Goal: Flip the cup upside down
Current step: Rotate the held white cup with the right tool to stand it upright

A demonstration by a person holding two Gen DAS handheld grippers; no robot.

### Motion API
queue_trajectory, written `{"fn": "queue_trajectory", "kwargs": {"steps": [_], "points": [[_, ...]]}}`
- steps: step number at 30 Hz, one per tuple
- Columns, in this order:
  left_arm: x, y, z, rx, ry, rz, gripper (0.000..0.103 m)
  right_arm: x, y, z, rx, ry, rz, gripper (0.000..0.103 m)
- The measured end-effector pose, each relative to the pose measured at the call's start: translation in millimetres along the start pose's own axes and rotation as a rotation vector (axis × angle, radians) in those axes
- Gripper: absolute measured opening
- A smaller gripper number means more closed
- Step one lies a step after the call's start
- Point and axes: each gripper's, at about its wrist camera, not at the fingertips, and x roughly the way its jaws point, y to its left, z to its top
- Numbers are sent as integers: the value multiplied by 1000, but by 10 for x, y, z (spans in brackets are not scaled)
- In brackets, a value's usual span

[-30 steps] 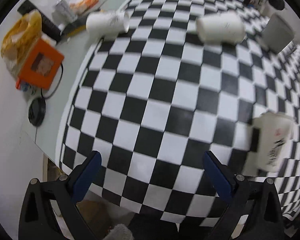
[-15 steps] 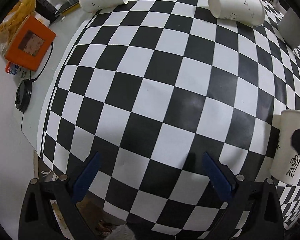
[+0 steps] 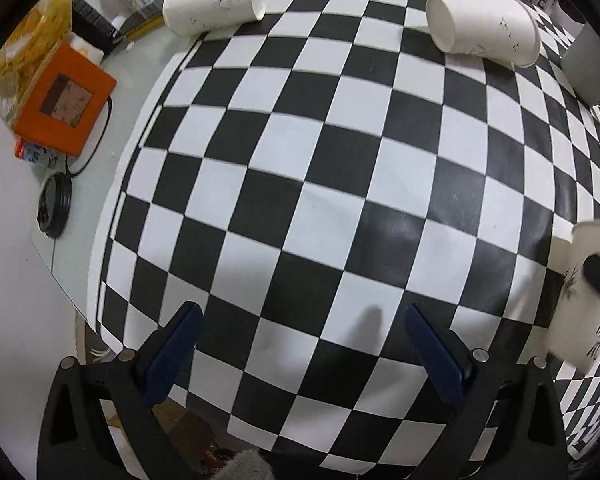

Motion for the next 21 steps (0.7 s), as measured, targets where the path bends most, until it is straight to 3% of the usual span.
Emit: {"fn": "queue_trajectory", "kwargs": {"steps": [6,15,19,21], "points": [[-152,-88,68,28,-33,5,103,6,-291,-266,333,45,208,64],[-380,-355,182,83,-87,-2,103,420,-460,-1114,1022,64,790,64],[-400,-449,181,97,-85,-8,103,669,-156,-1350,1338,88,1097,64],[-413,-510,164,102,-81,-9,103,743,-23,-1427,1445,88,1207,64]]}}
